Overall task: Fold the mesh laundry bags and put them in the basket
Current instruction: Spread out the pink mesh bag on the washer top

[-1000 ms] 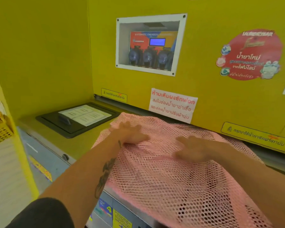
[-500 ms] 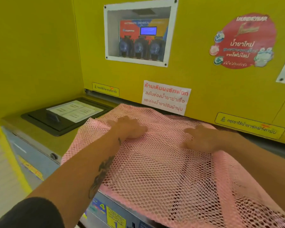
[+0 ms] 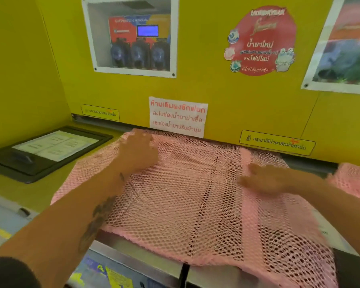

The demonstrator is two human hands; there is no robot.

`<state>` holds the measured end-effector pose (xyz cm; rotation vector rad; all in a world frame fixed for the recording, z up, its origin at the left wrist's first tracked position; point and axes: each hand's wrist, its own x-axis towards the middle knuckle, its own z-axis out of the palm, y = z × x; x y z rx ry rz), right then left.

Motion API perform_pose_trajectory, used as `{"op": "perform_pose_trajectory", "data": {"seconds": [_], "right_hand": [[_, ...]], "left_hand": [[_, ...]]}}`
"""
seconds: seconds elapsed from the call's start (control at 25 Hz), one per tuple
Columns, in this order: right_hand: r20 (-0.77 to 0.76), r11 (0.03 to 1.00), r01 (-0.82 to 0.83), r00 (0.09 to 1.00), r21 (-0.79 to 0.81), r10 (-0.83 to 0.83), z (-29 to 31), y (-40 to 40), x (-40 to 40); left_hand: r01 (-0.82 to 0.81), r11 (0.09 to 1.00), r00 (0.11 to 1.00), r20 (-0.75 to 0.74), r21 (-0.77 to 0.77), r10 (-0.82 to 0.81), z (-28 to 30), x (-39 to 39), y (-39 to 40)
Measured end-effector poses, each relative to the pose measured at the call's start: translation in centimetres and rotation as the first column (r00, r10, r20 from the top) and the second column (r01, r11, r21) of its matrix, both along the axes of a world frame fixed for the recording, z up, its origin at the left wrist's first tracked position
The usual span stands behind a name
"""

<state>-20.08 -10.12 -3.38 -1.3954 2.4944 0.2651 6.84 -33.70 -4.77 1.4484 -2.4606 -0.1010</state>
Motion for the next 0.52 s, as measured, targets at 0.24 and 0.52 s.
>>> {"op": "perform_pose_trajectory", "data": {"seconds": [0.24,0.52], "right_hand": [[0.105,0.986,-0.164,0.982,0.025,0.16,1.0,0.1,6.1],[0.018,0.984,-0.132,0.991,-0.123,0.135,-0.9,-0.9,5.0]], "left_hand": [[0.05,0.991,0.985,0.16,0.123,-0.07,-1.1,5.7,1.6],[-0.001,0.993,0.989,-0.148,-0.117,-0.017,0.9,9.8,5.0]]}}
